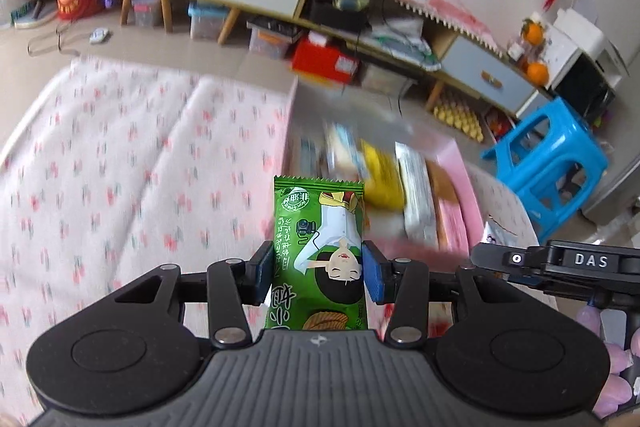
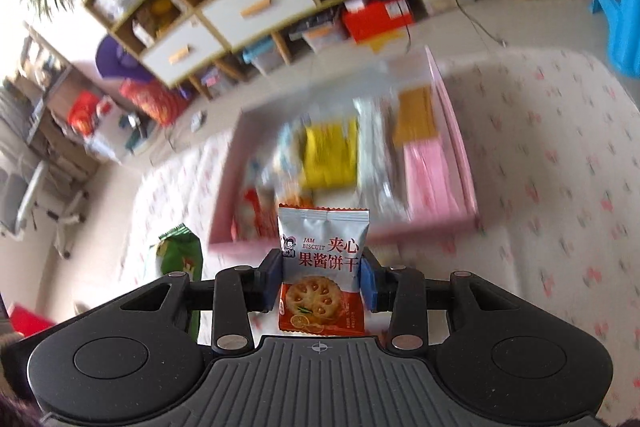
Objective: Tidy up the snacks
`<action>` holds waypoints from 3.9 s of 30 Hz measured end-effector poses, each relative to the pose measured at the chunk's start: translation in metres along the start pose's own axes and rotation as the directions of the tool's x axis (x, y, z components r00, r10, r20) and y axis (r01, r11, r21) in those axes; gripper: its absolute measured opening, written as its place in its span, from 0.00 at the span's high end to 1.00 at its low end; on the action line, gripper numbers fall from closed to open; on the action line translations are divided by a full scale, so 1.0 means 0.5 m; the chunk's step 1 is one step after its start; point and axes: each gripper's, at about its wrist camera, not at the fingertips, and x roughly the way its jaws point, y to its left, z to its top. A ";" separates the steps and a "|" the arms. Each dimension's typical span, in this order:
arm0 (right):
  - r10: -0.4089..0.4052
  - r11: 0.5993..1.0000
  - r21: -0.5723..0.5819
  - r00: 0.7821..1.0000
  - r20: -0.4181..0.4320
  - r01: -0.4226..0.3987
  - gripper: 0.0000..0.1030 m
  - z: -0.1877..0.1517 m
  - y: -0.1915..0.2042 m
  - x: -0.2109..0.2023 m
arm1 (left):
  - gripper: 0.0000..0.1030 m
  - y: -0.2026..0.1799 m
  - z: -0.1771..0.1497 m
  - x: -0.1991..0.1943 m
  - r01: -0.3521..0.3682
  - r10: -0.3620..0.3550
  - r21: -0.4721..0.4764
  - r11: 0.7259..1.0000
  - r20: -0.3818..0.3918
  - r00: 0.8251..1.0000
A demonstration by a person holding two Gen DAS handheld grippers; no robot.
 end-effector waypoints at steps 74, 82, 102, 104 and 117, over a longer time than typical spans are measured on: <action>-0.076 0.996 -0.036 0.997 0.026 0.076 0.21 -0.029 -0.015 -0.043 | 0.03 -0.037 -0.023 0.026 -0.061 0.061 0.173 0.983 0.004 0.998; -0.100 0.992 -0.071 0.994 0.041 0.102 0.17 -0.073 -0.022 -0.046 | 0.01 -0.031 -0.073 0.014 -0.090 0.088 0.208 0.974 0.020 0.996; -0.073 0.985 -0.152 0.995 0.067 0.082 0.13 -0.111 -0.038 0.062 | 0.11 0.005 -0.147 0.092 -0.068 0.025 0.438 0.897 0.103 0.994; -0.063 0.989 -0.131 0.997 0.050 0.069 0.13 -0.109 -0.041 0.076 | 0.15 0.004 -0.148 0.096 -0.058 0.016 0.440 0.896 0.098 0.995; -0.070 0.992 -0.106 0.997 0.016 0.071 0.50 -0.110 -0.062 0.084 | 0.66 -0.005 -0.154 0.088 -0.034 0.017 0.451 0.892 0.042 0.999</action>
